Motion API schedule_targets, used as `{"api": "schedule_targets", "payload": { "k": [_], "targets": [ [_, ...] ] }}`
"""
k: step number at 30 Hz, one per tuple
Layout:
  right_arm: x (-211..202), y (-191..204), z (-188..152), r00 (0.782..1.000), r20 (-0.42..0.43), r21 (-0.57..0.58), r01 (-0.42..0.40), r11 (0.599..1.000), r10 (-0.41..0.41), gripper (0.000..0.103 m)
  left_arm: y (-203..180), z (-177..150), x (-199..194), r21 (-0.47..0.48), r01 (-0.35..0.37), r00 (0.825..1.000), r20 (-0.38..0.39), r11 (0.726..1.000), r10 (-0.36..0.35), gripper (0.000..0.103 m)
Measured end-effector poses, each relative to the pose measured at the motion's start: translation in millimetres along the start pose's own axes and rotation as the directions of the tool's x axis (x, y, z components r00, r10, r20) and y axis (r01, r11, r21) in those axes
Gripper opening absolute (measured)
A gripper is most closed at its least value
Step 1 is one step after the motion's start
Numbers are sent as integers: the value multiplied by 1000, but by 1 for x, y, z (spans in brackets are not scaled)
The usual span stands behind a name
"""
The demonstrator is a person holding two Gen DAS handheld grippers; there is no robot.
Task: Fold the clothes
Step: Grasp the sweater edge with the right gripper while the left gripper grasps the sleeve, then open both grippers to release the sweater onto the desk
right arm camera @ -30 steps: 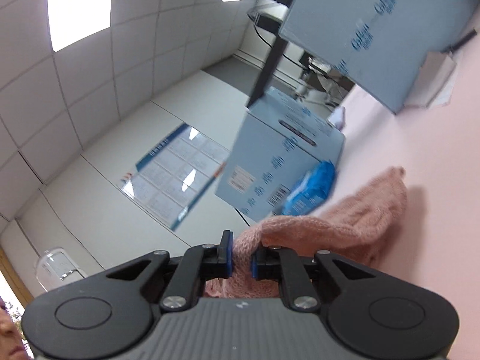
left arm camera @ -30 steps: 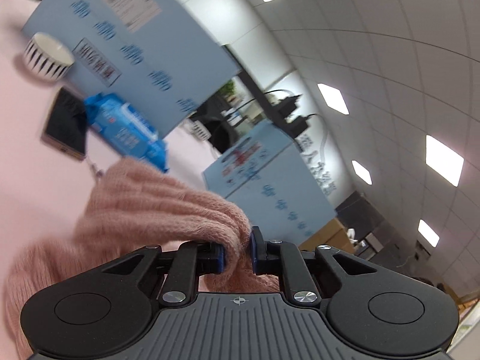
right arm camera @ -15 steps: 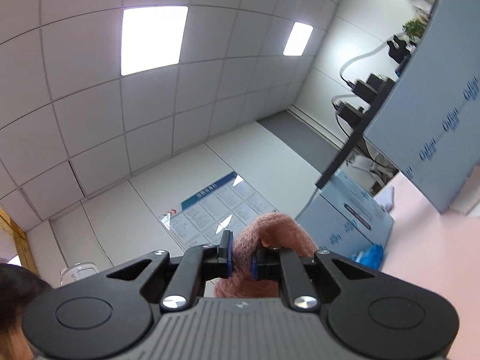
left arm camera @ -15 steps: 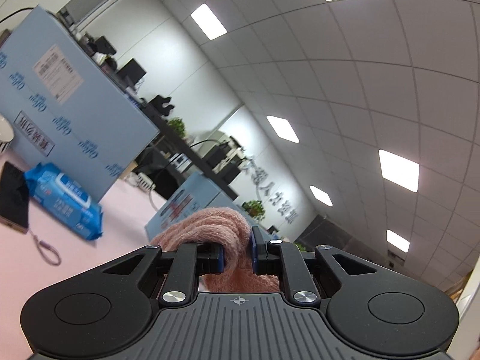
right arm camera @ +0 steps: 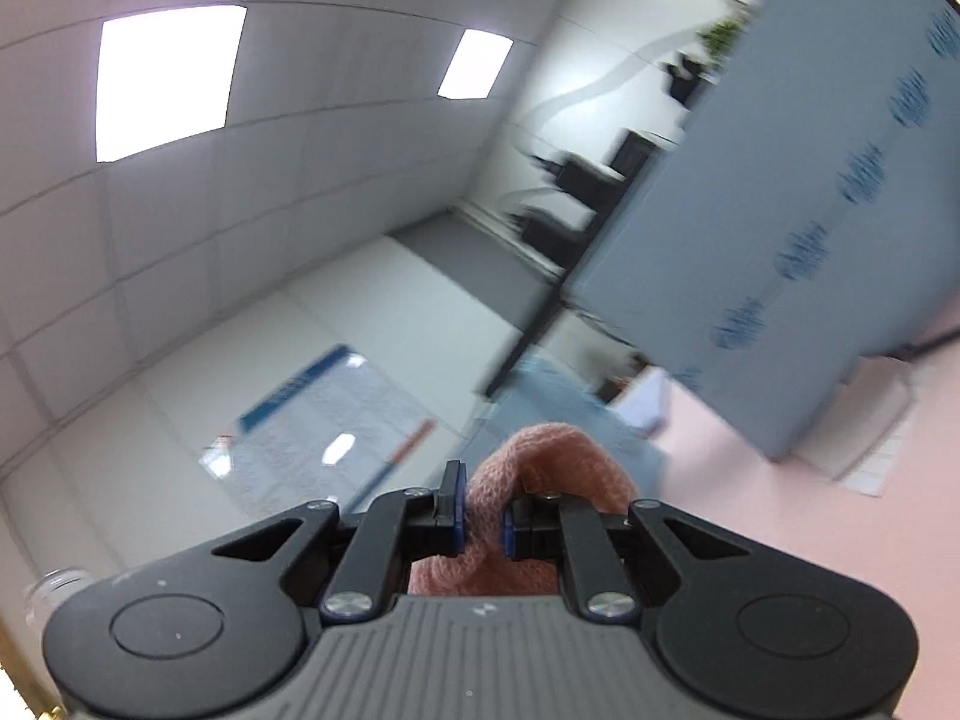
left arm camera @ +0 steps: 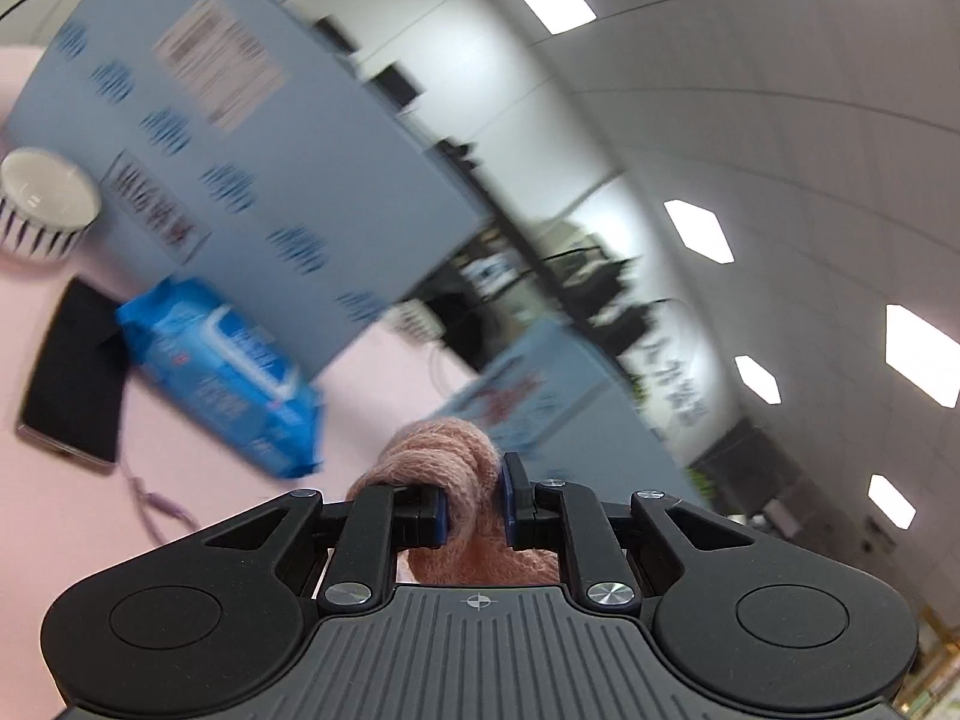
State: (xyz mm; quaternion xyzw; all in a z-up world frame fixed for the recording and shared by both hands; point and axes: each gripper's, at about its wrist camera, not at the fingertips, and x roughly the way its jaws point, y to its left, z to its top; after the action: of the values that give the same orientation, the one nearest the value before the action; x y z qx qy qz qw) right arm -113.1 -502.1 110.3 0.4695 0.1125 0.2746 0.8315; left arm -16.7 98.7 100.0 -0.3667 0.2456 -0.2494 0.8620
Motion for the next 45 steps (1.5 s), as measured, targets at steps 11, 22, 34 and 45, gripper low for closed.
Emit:
{"api": "schedule_targets", "payload": {
  "k": [11,22,34,45],
  "targets": [
    [105,-127,6,920,-135,112,382,917,-367,57,78,5,65,-138,-198,970,-172,971,173,46],
    [33,-52,13,802,-51,-195,576,794,-595,63,75,31,23,-99,-265,938,-257,959,232,70],
    [8,19,-70,853,-162,-407,400,822,-495,70,46,6,-40,36,-223,963,-144,974,226,72],
    [37,31,-110,892,-446,-89,41,995,-76,78,77,-7,-34,-58,-323,915,-275,945,296,74]
  ]
}}
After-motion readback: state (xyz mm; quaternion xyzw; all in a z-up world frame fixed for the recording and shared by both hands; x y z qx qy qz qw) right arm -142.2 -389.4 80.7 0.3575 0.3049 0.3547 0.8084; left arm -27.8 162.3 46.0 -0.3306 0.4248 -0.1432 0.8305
